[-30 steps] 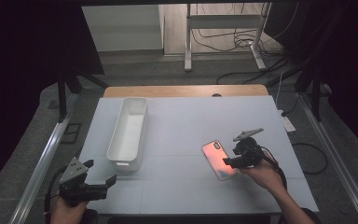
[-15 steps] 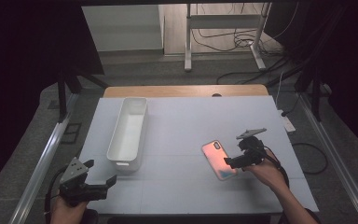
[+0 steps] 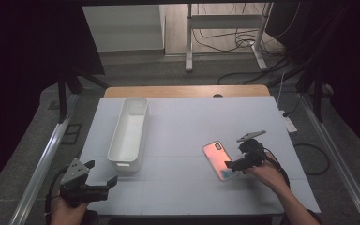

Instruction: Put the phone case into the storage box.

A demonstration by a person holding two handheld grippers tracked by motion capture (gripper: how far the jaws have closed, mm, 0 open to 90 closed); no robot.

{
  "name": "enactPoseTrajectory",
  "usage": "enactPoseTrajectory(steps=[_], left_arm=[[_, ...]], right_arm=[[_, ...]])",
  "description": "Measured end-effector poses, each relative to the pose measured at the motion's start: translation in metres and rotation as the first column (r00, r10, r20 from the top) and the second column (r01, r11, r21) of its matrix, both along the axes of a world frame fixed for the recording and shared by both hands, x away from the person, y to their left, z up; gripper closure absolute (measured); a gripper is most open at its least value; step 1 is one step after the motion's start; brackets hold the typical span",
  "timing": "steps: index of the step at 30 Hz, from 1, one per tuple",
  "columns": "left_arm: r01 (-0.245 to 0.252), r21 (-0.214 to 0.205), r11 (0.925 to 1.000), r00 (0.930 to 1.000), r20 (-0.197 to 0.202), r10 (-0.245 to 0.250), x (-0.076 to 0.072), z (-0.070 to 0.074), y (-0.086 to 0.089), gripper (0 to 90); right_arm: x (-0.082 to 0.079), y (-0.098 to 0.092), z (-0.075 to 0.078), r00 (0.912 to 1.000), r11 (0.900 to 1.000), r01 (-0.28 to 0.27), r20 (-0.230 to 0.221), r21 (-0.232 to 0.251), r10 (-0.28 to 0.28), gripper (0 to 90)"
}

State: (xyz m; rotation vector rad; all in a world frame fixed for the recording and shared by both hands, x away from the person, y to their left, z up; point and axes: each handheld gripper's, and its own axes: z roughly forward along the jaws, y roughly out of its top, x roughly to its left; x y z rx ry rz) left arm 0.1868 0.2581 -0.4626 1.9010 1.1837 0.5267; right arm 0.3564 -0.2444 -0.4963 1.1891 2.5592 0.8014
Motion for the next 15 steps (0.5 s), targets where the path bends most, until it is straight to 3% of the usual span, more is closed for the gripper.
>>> enactPoseTrajectory(steps=[10,15], left_arm=[[0.002,0.004,1.0,1.0,-0.001,-0.002,0.0,0.0,0.0,2.0],[0.003,0.005,1.0,1.0,-0.002,-0.003,0.0,0.0,-0.001,2.0]], right_arm=[[0.004,0.0,-0.017,0.9985,0.9979,-0.012,-0.054,-0.064,0.009,0.0],[0.003,0.003,-0.019,0.9989,0.9941,-0.03,-0.04,-0.104,0.026,0.0]])
